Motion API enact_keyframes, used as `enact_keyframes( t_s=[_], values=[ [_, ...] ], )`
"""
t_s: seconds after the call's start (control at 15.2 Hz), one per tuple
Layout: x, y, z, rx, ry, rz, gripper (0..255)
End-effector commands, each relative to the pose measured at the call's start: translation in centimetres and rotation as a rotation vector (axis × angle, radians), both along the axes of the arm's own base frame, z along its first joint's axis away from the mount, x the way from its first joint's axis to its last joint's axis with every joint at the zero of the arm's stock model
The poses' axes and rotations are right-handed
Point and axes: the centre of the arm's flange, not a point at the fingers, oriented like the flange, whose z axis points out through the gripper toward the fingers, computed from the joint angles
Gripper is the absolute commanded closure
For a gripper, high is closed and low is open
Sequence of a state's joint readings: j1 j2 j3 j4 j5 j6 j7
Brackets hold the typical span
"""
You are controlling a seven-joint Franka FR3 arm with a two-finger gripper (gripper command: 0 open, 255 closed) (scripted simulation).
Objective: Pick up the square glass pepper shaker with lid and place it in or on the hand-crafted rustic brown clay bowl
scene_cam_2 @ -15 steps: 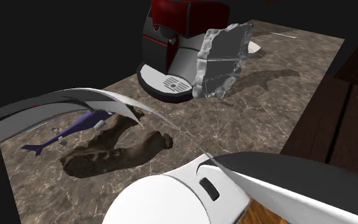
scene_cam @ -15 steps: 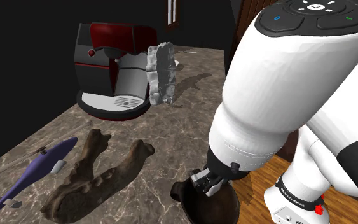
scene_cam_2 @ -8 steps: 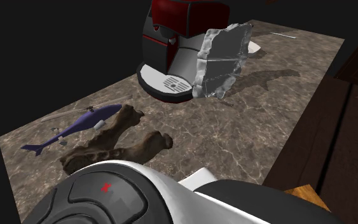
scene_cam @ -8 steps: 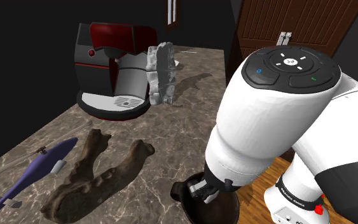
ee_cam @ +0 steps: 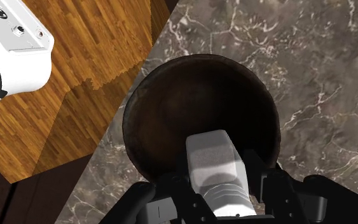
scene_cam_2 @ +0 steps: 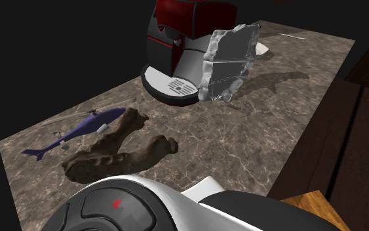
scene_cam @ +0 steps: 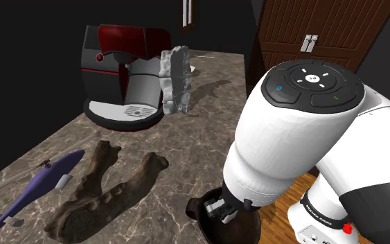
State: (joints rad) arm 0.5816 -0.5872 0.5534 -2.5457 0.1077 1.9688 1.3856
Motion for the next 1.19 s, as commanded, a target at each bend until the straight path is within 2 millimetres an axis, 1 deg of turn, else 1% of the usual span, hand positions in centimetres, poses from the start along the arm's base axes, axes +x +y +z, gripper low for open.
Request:
enact_keyframes(
  t_s=[0.0,0.07,0.4,0.59,0.66,1.12],
  values=[
    [0.0,0.0,0.0,0.0,0.0,0.0,255],
    [0.0,0.0,0.0,0.0,0.0,0.0,0],
    [0.0,0.0,0.0,0.0,0.0,0.0,0],
    [-0.6,0.6,3.9,0.0,0.0,0.0,0],
    [-0.7,0.7,4.9,0.0,0.0,0.0,0],
    [-0.7,0.7,4.9,0.0,0.0,0.0,0]
  ],
)
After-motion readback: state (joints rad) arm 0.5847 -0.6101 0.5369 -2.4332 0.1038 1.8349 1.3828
